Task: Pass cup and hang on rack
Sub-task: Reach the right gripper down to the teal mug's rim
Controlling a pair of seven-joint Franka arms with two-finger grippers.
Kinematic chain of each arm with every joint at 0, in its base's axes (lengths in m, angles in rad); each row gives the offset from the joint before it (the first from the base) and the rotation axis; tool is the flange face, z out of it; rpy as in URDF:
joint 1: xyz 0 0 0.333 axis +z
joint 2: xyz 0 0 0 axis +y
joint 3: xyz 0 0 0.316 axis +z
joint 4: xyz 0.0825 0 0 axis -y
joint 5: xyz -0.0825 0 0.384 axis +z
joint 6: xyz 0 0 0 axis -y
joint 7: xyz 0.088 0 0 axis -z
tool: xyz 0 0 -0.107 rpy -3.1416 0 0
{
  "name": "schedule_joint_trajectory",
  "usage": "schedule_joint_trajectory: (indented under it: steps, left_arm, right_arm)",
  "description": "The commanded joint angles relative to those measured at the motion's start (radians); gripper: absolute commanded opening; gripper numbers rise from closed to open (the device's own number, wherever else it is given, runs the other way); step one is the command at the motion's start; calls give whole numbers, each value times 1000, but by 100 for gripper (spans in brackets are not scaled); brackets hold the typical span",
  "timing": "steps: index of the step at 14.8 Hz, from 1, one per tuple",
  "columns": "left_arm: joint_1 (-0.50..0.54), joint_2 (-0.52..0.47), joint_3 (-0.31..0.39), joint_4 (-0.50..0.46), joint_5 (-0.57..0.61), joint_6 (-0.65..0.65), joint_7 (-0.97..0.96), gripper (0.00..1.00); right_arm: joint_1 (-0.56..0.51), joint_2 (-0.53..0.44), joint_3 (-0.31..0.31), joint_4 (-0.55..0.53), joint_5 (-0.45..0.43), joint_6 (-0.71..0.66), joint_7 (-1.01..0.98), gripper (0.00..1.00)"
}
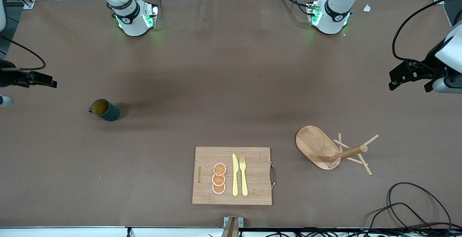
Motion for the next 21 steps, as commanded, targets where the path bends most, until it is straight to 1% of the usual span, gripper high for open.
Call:
schedule_joint_trajectory:
  steps: [1, 4, 6, 10, 12, 14, 16, 17, 19, 20, 21]
  left_arm:
    - [0, -8, 4, -5, 13, 4, 15, 100]
    - [-3, -8, 4, -4, 14, 4, 13, 100]
    - [-1, -8, 2, -5, 14, 4, 15, 100]
    - [0, -8, 4, -5, 13, 4, 15, 100]
    - [-3, -8, 2, -5, 13, 4, 15, 100]
    - [0, -8, 4, -5, 13, 4, 15, 100]
    - [2, -8, 4, -5, 13, 4, 15, 100]
    - [0, -8, 4, -5, 13, 3, 15, 100]
    - [-1, -8, 4, -5, 13, 3, 13, 100]
    - [-1, -8, 4, -5, 13, 4, 13, 100]
    - [-1, -8, 4, -5, 13, 4, 13, 100]
  right_arm:
    - [-43, -33, 13, -164, 16, 137, -161, 100]
    - [-32, -30, 16, -330, 16, 353, -294, 100]
    - [-32, -8, 17, -402, 16, 473, -426, 100]
    - [-19, 88, 19, -419, 21, 570, -549, 100]
    - [-5, 127, 19, -436, 21, 621, -573, 100]
    - [4, 144, 19, -464, 21, 670, -582, 99]
    - [8, 150, 19, -494, 21, 719, -602, 95]
    - [8, 162, 19, -496, 21, 733, -637, 89]
    - [-3, 188, 19, -495, 21, 765, -701, 72]
    - [-3, 194, 17, -495, 21, 774, -704, 62]
    - [-3, 201, 17, -495, 21, 776, -703, 49]
